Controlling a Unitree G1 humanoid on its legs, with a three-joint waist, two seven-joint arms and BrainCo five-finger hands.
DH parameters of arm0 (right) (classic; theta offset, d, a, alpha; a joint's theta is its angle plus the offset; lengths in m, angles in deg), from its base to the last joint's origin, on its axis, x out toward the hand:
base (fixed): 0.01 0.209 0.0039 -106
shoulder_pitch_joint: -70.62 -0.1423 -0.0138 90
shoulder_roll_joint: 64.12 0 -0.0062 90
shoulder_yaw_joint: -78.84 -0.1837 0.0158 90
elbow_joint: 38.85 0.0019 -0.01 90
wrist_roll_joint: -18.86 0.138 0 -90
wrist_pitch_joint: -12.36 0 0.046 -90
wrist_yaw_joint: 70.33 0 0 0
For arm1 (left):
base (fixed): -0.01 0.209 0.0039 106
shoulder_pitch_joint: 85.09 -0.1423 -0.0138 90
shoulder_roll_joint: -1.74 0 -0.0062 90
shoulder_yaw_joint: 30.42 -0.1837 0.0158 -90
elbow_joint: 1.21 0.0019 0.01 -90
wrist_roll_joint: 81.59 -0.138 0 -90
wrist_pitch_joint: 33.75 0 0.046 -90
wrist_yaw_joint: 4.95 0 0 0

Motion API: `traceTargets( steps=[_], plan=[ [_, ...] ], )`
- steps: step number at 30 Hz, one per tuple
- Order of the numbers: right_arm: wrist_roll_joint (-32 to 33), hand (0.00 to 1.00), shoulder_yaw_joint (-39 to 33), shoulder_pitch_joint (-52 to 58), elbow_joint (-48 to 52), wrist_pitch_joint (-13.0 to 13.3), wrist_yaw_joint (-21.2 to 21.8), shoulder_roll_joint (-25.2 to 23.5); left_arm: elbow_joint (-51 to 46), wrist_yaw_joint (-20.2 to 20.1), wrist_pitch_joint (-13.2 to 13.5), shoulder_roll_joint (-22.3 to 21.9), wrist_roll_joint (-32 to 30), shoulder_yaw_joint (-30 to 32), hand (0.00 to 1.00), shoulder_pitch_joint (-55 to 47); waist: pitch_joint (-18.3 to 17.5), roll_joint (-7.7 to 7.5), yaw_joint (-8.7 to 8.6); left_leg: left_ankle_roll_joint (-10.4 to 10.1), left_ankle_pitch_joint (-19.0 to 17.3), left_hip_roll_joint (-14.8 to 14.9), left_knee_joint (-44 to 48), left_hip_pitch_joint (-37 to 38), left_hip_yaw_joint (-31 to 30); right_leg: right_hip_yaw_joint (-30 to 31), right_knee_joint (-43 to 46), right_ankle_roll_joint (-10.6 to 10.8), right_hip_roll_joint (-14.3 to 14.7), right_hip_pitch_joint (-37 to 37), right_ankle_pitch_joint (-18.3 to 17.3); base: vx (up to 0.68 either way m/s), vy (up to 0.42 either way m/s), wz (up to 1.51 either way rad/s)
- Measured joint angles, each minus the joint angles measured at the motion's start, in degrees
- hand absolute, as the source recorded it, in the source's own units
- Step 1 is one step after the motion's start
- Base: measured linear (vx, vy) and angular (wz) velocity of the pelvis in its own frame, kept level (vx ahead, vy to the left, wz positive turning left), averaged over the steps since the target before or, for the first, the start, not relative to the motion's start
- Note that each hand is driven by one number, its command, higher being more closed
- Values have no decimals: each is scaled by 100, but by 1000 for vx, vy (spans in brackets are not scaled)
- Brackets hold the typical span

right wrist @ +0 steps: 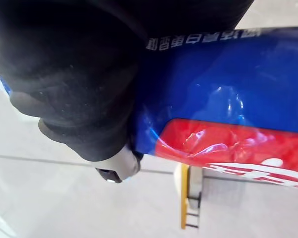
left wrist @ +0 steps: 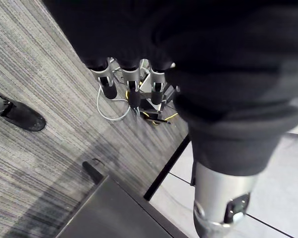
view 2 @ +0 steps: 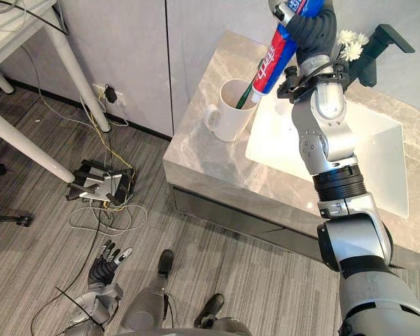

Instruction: Organize washtable

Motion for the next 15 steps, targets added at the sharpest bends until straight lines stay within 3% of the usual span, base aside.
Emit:
traceTargets(
  steps=[15],
  plan=[
    [-1, 100, -18, -262, 1, 8, -17, -88, 0, 98, 28, -4, 5, -62, 0, 58, 52, -1, 2, -23, 21, 18, 31, -71, 7, -6, -6, -1, 24, -59, 0, 0, 0, 0]
  ],
)
